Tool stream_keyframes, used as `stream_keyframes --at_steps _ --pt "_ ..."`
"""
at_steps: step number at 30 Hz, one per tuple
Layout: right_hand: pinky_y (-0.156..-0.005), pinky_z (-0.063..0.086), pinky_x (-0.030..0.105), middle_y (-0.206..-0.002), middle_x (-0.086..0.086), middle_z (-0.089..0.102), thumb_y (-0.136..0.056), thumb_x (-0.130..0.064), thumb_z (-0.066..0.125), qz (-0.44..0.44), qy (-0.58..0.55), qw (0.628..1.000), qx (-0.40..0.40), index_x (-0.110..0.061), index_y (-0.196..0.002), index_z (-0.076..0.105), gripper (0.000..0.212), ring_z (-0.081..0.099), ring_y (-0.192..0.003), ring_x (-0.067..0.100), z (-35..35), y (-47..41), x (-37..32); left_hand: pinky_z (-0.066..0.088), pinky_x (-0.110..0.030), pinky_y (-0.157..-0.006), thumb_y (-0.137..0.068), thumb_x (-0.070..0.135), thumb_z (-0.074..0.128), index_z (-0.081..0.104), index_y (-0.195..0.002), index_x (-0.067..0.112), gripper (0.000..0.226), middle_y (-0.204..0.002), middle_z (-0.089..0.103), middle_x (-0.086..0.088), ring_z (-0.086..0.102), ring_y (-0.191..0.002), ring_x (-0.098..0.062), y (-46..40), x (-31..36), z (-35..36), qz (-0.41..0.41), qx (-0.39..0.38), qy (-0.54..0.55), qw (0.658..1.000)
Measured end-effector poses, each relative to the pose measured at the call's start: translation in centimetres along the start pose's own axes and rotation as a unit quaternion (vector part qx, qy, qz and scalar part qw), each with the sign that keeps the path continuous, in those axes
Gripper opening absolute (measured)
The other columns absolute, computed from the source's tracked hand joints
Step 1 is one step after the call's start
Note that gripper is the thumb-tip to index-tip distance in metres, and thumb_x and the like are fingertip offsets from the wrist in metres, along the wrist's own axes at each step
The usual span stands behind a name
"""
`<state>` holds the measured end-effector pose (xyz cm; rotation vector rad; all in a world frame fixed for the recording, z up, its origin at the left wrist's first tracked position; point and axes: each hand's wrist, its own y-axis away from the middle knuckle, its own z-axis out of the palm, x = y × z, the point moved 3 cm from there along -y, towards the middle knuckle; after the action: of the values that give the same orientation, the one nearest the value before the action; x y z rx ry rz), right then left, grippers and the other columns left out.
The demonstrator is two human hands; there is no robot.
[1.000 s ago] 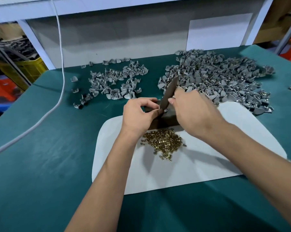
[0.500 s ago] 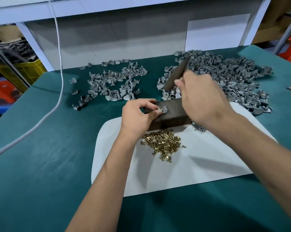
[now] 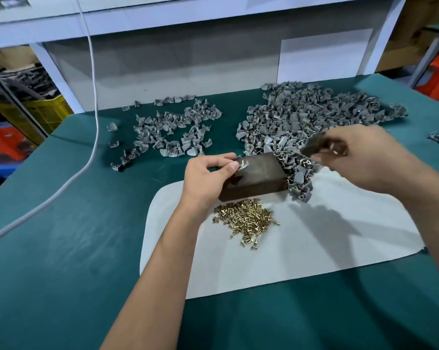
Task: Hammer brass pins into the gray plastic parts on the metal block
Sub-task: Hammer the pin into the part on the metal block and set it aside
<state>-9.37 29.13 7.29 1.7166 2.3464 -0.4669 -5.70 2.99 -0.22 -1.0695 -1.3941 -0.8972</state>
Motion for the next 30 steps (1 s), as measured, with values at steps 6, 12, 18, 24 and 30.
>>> stream_keyframes --at_steps 6,12,18,24,30 --pt "-0.072 0.055 0.039 -0.076 0.002 0.067 -0.074 -0.032 0.086 0.123 0.088 0.988 -0.032 -0.027 -0.066 0.061 0.027 0.061 -0.077 0.032 1.1 1.4 3.8 0.051 -0.009 -0.062 -0.086 0.003 0.078 0.08 -0.075 0.012 0.014 -0.11 0.078 0.002 0.072 -0.088 -0.002 0.2 0.2 0.1 -0.013 -0.006 0.033 0.999" --pt "-0.075 0.056 0.037 -0.086 0.004 0.072 -0.08 -0.03 0.08 0.09 0.115 0.989 0.015 -0.026 -0.082 0.072 0.009 0.065 -0.084 0.032 2.1 1.0 2.1 0.055 -0.016 -0.072 -0.084 0.006 0.081 0.081 -0.074 0.015 0.014 -0.105 0.079 0.006 0.073 -0.093 -0.006 0.4 0.4 0.2 -0.002 -0.01 0.027 1.0" --pt "-0.078 0.054 0.028 -0.086 -0.01 0.072 -0.084 -0.037 0.082 -0.048 -0.164 0.983 0.06 -0.027 -0.109 0.073 0.028 0.068 -0.081 0.011 4.8 0.1 -5.4 0.056 -0.031 -0.091 -0.085 0.012 0.082 0.082 -0.074 0.027 0.019 -0.106 0.077 0.015 0.071 -0.101 -0.005 0.5 0.7 0.3 0.045 -0.01 -0.014 0.999" --pt "-0.071 0.048 0.007 -0.081 -0.013 0.073 -0.079 -0.021 0.087 -0.082 -0.298 0.945 0.107 -0.02 -0.101 0.079 0.024 0.068 -0.077 -0.002 7.1 -0.3 -6.3 0.048 -0.01 -0.086 -0.084 0.007 0.081 0.082 -0.084 0.015 0.009 -0.1 0.079 0.005 0.071 -0.099 -0.005 0.6 1.4 0.4 0.154 0.008 -0.052 0.987" --pt "-0.074 0.06 0.031 -0.081 -0.006 0.073 -0.081 -0.015 0.08 -0.121 -0.244 0.945 0.183 -0.018 -0.096 0.07 0.019 0.07 -0.076 0.007 7.9 0.5 -7.0 0.06 -0.028 -0.077 -0.083 0.009 0.082 0.078 -0.089 0.02 0.013 -0.086 0.077 0.005 0.074 -0.082 -0.013 1.0 1.7 1.3 0.237 0.023 -0.1 0.966"
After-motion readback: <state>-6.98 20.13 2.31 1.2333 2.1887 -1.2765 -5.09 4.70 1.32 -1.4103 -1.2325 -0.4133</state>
